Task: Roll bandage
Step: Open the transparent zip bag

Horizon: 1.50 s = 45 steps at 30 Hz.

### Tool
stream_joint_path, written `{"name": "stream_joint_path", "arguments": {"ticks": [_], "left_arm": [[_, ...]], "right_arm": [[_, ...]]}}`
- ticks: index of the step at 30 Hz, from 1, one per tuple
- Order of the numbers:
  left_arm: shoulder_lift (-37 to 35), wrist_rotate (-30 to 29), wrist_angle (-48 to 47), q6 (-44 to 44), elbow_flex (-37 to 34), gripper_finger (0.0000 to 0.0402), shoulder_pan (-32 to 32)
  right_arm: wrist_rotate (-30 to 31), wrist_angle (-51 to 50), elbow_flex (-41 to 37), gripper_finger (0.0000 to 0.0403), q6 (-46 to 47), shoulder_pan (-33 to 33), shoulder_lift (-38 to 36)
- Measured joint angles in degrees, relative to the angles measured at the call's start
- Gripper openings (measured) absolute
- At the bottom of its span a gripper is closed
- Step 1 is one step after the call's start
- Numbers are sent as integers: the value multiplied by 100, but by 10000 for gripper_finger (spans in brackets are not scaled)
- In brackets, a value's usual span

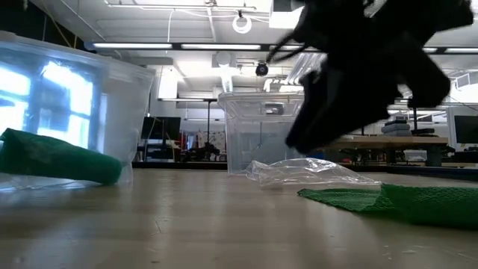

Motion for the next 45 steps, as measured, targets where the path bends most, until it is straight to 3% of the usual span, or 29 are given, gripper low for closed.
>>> {"name": "stream_joint_path", "arguments": {"ticks": [3,7,13,20,24,32,35,39,45], "left_arm": [[287,44,19,-208,-3,154,25],[483,209,52,-542,-3,154,52],[525,430,56,-656,-3,154,52],[525,455,54,-653,-3,154,63],[525,452,58,-654,-3,154,65],[523,474,147,-654,-2,154,63],[520,500,139,-654,1,154,63],[520,501,122,-441,1,154,61],[520,397,146,218,1,154,63]], "right_arm": [[-281,6,-87,157,-130,-158,251],[224,69,-133,127,366,-331,481],[172,208,-102,92,403,-400,501],[-325,-204,201,87,435,-400,222],[-321,-222,261,87,393,-473,204],[-438,-2,113,85,448,-902,647],[-545,121,116,61,494,-949,707],[-627,192,99,8,379,-951,605],[-677,62,86,2,405,-932,125]]}}
